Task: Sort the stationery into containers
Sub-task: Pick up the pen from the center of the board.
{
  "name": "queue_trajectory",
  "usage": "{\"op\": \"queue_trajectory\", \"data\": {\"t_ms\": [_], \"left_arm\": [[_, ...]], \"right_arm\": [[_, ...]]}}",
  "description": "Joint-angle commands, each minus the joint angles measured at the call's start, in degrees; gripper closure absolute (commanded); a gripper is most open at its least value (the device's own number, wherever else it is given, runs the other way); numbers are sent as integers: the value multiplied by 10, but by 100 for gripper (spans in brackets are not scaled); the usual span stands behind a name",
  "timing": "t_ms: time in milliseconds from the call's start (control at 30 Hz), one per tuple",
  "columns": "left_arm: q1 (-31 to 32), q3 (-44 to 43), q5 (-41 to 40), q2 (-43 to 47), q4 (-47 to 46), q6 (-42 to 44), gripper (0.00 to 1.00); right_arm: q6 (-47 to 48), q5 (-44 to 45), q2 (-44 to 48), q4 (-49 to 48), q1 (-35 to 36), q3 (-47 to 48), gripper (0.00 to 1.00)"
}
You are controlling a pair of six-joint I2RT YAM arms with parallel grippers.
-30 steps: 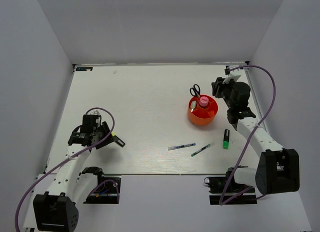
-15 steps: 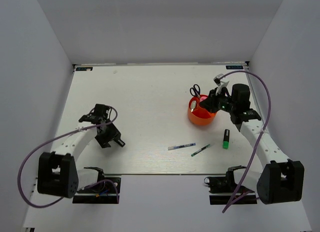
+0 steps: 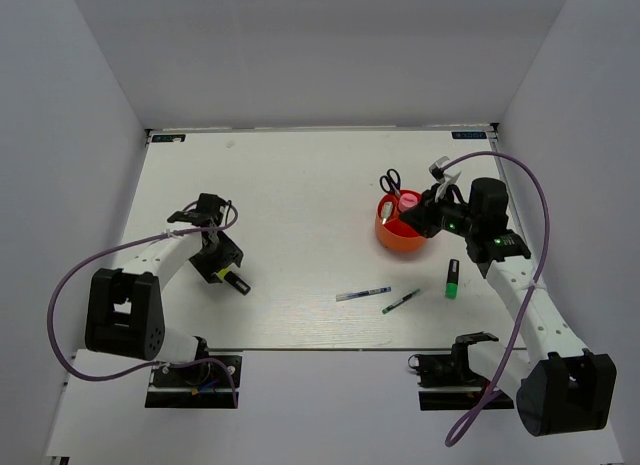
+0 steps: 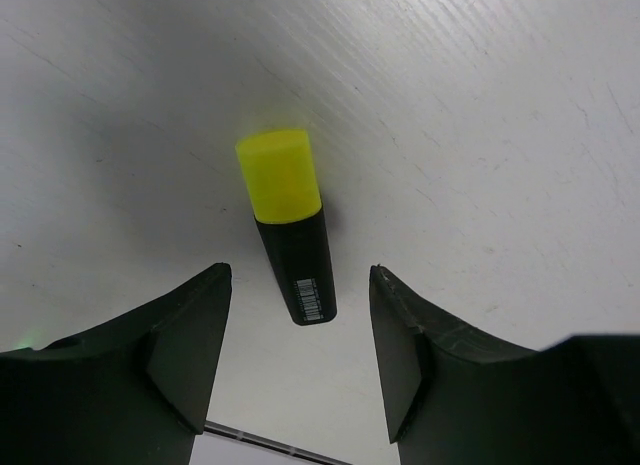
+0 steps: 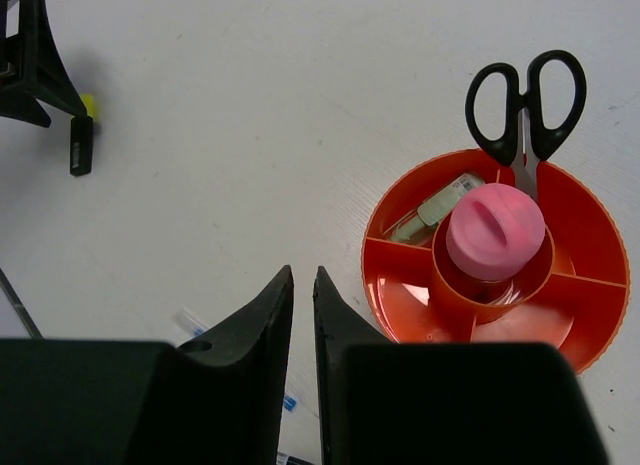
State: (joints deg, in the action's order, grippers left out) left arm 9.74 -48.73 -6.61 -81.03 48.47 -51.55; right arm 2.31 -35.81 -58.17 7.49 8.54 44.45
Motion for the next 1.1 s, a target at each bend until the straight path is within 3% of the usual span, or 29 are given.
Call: {"op": "queue_trajectory", "data": {"t_ms": [0,467,1000,1067], "left_arm": [[3,3,-17,7,1,-7,32],[-21,-32,-24,-62,-14,-14,32],[-34,-13,-10,-102,-41,-29,32],[-32,-15,-14,-108,-41,-28,37]], "right_arm": [[2,-8,3,1,-2,3,83],[-4,-10,7,5,-5,3,81],[-5,-7,11,4,-14,1,80],[-5,-7,13,3,-14,1,80]]}}
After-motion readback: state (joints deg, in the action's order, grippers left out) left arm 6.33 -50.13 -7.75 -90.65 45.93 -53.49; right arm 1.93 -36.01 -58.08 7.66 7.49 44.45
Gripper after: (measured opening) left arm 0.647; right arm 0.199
